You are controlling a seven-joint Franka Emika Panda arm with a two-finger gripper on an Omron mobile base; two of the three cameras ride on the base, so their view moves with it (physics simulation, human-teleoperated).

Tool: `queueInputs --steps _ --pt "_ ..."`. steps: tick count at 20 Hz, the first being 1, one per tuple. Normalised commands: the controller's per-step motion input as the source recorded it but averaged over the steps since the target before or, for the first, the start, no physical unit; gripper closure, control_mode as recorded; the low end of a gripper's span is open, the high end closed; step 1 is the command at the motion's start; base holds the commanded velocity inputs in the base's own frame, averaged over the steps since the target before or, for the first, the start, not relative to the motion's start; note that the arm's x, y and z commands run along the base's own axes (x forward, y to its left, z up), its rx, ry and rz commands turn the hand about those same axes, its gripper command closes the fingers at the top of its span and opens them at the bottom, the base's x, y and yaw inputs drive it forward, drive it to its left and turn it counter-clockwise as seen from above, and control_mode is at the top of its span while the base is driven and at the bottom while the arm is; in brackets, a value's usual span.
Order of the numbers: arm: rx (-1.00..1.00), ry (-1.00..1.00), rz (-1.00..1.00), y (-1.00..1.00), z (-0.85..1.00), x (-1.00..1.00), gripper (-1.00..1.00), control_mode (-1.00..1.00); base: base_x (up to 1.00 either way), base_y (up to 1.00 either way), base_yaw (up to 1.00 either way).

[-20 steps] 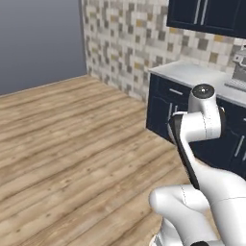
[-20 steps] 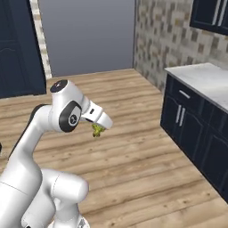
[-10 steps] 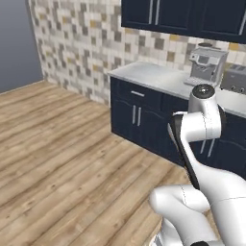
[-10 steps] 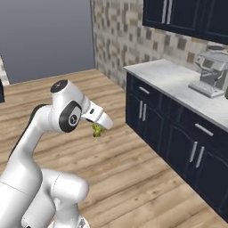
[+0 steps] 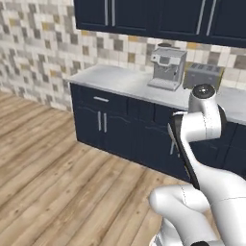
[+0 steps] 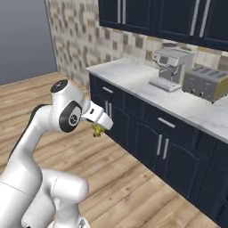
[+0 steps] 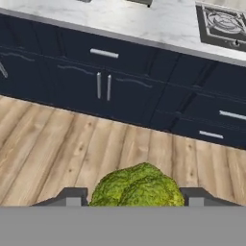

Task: Turn on the sink faucet. Then move the broccoli from the counter to the sink. Turn off the sink. Move the vegetable from the sink to the pot next to the stove. Finally move the pot to the front left burner.

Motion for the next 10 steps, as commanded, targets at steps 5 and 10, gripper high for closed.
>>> queueInputs --steps 5,10 --pt "0.00 0.00 0.00 0.00 0.00 0.00 1.00 1.00 0.13 -0.52 -0.36" --pt "0.00 0.00 0.00 0.00 0.00 0.00 1.00 1.00 0.10 -0.64 -0.33"
